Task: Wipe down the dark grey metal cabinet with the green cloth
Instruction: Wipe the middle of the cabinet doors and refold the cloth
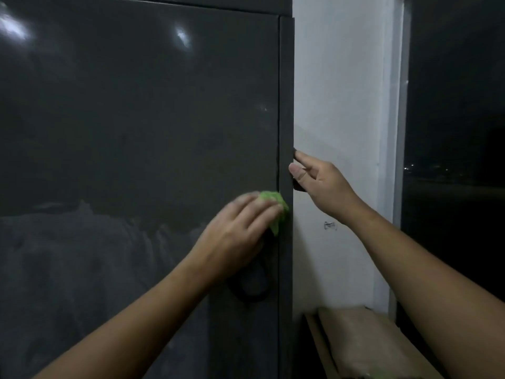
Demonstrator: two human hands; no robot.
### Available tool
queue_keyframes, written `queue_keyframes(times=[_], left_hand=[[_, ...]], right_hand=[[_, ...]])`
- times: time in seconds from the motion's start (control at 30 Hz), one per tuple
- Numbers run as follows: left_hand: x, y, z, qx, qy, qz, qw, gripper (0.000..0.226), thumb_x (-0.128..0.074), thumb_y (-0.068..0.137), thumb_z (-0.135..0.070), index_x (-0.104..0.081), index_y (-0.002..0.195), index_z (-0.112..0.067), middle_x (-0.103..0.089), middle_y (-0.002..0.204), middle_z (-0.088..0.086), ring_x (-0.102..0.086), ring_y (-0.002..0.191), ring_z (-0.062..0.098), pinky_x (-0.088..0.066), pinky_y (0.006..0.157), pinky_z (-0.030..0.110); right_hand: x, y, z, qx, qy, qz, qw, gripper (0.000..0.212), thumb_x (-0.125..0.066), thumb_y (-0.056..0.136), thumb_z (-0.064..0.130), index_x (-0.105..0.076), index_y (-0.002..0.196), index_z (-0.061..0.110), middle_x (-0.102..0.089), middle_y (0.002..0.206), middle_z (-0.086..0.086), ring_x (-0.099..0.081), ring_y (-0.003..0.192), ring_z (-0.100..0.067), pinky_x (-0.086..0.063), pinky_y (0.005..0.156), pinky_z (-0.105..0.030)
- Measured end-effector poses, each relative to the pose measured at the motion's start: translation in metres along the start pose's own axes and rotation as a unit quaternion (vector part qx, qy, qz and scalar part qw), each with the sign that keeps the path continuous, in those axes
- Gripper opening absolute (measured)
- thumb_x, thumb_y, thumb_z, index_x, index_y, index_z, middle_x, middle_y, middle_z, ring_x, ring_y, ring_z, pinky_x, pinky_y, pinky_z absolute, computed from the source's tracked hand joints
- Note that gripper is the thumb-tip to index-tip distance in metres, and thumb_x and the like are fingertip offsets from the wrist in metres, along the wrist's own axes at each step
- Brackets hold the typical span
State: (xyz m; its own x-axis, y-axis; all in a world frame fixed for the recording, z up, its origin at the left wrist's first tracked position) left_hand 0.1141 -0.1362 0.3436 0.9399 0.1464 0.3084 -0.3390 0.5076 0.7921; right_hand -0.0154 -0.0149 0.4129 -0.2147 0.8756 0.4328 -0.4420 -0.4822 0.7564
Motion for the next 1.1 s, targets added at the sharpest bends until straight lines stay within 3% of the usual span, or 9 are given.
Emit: queue_keyframes(times=[0.1, 0.23, 0.37, 0.47, 0.7, 0.8, 0.9, 1.0, 1.1], left_hand=[[0.009, 0.040, 0.015, 0.116, -0.027, -0.048, 0.992, 0.046, -0.056, 0.093, -0.021, -0.056, 0.137, -0.007, -0.057, 0.138, 0.011, -0.044, 0.126, 0.030, -0.030, 0.114, 0.036], [0.000, 0.053, 0.007, 0.074, -0.048, -0.043, 0.995, 0.042, -0.066, 0.093, -0.026, -0.062, 0.130, -0.007, -0.061, 0.133, 0.009, -0.050, 0.123, 0.030, -0.042, 0.108, 0.041], [-0.018, 0.024, -0.019, -0.015, -0.069, 0.052, 0.996, 0.040, -0.053, 0.094, -0.031, -0.065, 0.126, -0.012, -0.062, 0.132, 0.005, -0.054, 0.125, 0.028, -0.049, 0.101, 0.045], [-0.031, -0.016, -0.050, -0.079, -0.068, 0.118, 0.987, 0.040, -0.052, 0.091, -0.030, -0.065, 0.126, -0.018, -0.062, 0.132, 0.000, -0.051, 0.127, 0.023, -0.050, 0.099, 0.038], [-0.028, -0.054, -0.043, -0.140, -0.043, 0.187, 0.971, 0.052, -0.066, 0.083, -0.026, -0.059, 0.134, -0.024, -0.056, 0.139, -0.005, -0.046, 0.134, 0.020, -0.038, 0.112, 0.035], [-0.007, -0.043, -0.011, -0.090, -0.040, 0.131, 0.987, 0.048, -0.064, 0.083, -0.017, -0.063, 0.131, -0.018, -0.060, 0.135, 0.001, -0.050, 0.129, 0.025, -0.042, 0.108, 0.039], [0.027, -0.027, 0.033, 0.031, -0.013, 0.015, 0.999, 0.044, -0.063, 0.081, -0.005, -0.068, 0.124, -0.010, -0.063, 0.130, 0.008, -0.054, 0.122, 0.031, -0.038, 0.112, 0.036], [0.043, -0.029, 0.054, 0.146, 0.003, -0.047, 0.988, 0.043, -0.067, 0.079, 0.000, -0.068, 0.122, -0.007, -0.064, 0.128, 0.009, -0.054, 0.120, 0.033, -0.028, 0.114, 0.027], [0.032, -0.052, 0.039, 0.148, -0.011, -0.026, 0.989, 0.044, -0.070, 0.080, -0.001, -0.068, 0.123, -0.008, -0.064, 0.128, 0.008, -0.055, 0.118, 0.032, -0.025, 0.116, 0.026]], right_hand=[[0.007, 0.001, -0.001, -0.027, 0.041, 0.012, 0.999, 0.040, -0.048, 0.107, 0.025, -0.052, 0.147, 0.019, -0.068, 0.130, 0.005, -0.067, 0.111, -0.005, -0.055, 0.092, -0.023], [0.016, 0.003, 0.003, -0.044, 0.093, -0.017, 0.994, 0.033, -0.048, 0.106, 0.012, -0.061, 0.137, 0.007, -0.073, 0.106, 0.004, -0.071, 0.090, 0.000, -0.054, 0.081, -0.018], [0.012, 0.006, 0.002, -0.043, 0.058, -0.042, 0.996, 0.032, -0.057, 0.103, 0.025, -0.065, 0.132, 0.016, -0.076, 0.110, 0.003, -0.072, 0.100, -0.009, -0.055, 0.099, -0.034], [0.005, 0.001, 0.005, -0.028, 0.025, -0.072, 0.997, 0.038, -0.058, 0.102, 0.032, -0.061, 0.138, 0.019, -0.074, 0.113, 0.004, -0.072, 0.099, -0.007, -0.055, 0.099, -0.035], [-0.019, -0.015, 0.007, 0.000, -0.053, -0.094, 0.994, 0.050, -0.049, 0.106, 0.030, -0.041, 0.152, 0.015, -0.057, 0.144, -0.004, -0.055, 0.129, -0.017, -0.047, 0.108, -0.033], [-0.029, -0.019, 0.008, 0.005, -0.065, -0.117, 0.991, 0.052, -0.049, 0.106, 0.021, -0.034, 0.156, 0.013, -0.051, 0.150, -0.007, -0.049, 0.137, -0.021, -0.040, 0.114, -0.033], [-0.042, -0.030, 0.020, 0.045, -0.088, -0.180, 0.979, 0.063, -0.052, 0.096, 0.006, -0.033, 0.155, 0.014, -0.044, 0.155, -0.008, -0.041, 0.142, -0.022, -0.035, 0.118, -0.048], [-0.056, -0.037, 0.052, 0.157, -0.212, -0.239, 0.934, 0.067, -0.055, 0.076, 0.005, -0.052, 0.141, 0.021, -0.037, 0.153, -0.015, -0.024, 0.149, -0.030, -0.017, 0.119, -0.065], [-0.079, -0.021, 0.070, 0.267, -0.239, -0.167, 0.919, 0.050, -0.056, 0.077, 0.013, -0.065, 0.124, 0.023, -0.038, 0.149, -0.015, -0.021, 0.149, -0.035, -0.012, 0.118, -0.068]])
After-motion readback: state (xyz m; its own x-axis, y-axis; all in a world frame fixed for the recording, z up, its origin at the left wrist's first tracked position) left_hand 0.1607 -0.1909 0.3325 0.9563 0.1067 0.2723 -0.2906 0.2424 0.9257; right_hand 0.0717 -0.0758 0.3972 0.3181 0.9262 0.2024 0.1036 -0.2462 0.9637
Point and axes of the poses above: each hand's wrist, its own y-axis towards the middle knuckle, its own x-axis out of the back of the hand, z = x × y, the point moved 6 cm from there along y, towards the middle knuckle
